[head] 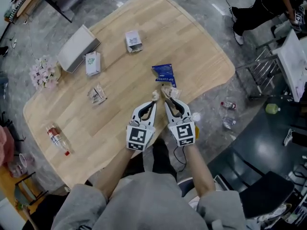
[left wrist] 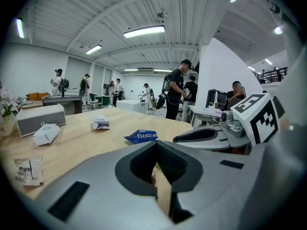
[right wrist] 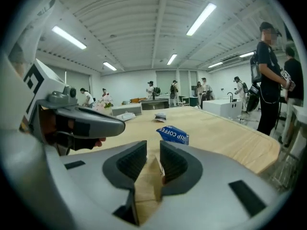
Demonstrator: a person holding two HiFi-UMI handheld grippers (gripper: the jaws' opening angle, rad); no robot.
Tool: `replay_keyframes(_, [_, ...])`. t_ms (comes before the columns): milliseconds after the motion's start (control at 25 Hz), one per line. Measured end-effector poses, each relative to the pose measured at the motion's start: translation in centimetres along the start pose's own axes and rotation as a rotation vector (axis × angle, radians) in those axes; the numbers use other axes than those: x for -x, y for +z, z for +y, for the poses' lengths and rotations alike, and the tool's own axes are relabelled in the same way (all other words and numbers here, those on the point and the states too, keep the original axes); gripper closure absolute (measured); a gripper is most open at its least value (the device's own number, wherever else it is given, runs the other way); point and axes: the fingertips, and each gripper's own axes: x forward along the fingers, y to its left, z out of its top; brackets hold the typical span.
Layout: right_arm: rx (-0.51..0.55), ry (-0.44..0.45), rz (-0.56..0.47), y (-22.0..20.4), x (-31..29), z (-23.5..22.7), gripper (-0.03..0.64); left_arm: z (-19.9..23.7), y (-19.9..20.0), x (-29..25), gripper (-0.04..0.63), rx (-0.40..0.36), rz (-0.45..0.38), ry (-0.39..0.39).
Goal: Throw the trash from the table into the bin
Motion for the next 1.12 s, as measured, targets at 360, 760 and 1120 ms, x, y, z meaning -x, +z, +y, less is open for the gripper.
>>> replay_keyframes(360, [0.19, 0.037, 0.218, -3.0, -3.1, -0.1, 0.494, 0.2, -0.9, 0.8, 0.591, 0.01, 0.007, 0.01])
replay_keyframes(760, [0.207, -0.006, 0.29, -4.1, -3.6, -1.0, 0.604, 0.7, -1.3, 1.8, 0.591, 0.015, 0.006, 0.032])
replay_keyframes(1120, [0.157, -0.051, 0.208, -1.2, -1.0, -1.2, 0.609, 0.4, 0.4, 2.5, 0.591, 0.008, -0.025, 0.032])
